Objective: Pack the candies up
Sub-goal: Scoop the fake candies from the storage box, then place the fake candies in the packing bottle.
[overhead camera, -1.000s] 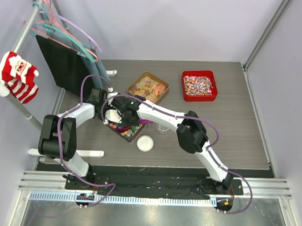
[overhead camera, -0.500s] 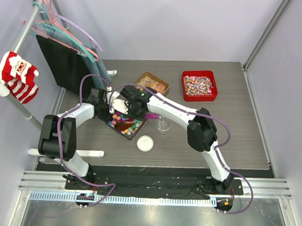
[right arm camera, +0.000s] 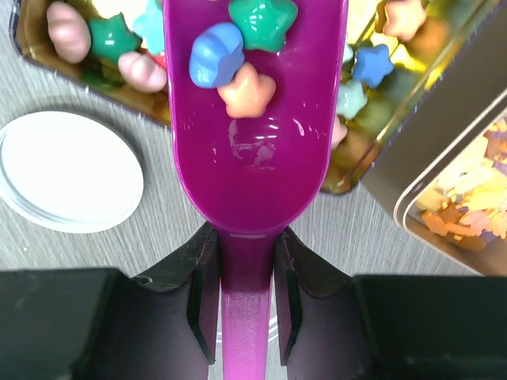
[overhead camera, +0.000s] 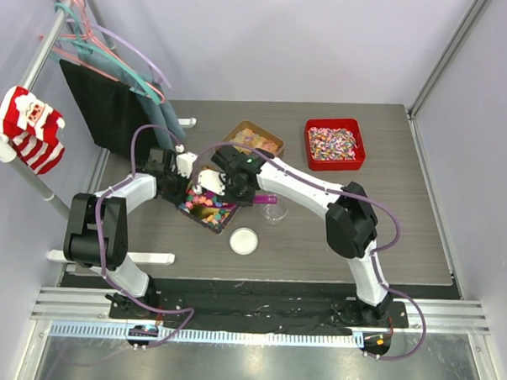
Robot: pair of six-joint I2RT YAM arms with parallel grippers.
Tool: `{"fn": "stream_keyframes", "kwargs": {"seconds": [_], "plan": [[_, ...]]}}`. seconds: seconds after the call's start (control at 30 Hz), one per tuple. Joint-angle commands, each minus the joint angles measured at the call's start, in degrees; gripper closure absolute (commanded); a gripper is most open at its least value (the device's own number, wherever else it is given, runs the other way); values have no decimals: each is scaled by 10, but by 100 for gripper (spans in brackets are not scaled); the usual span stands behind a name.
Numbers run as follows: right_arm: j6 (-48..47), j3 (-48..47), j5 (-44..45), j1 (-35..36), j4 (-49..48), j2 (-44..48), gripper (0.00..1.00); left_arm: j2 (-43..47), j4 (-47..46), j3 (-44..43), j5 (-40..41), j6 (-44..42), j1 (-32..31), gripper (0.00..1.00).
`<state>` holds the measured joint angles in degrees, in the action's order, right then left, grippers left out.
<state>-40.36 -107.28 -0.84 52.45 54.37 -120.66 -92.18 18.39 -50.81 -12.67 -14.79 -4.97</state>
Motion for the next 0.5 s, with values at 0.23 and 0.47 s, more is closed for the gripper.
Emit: {"fn": "stream_keyframes", "kwargs": {"seconds": [0.23, 0.47], "plan": [[20, 46, -95, -41, -52, 140, 99, 24, -52, -5, -22, 22, 11, 100], [36, 44, -194, -95, -42, 190, 99, 24, -53, -4, -27, 22, 15, 100]]}}
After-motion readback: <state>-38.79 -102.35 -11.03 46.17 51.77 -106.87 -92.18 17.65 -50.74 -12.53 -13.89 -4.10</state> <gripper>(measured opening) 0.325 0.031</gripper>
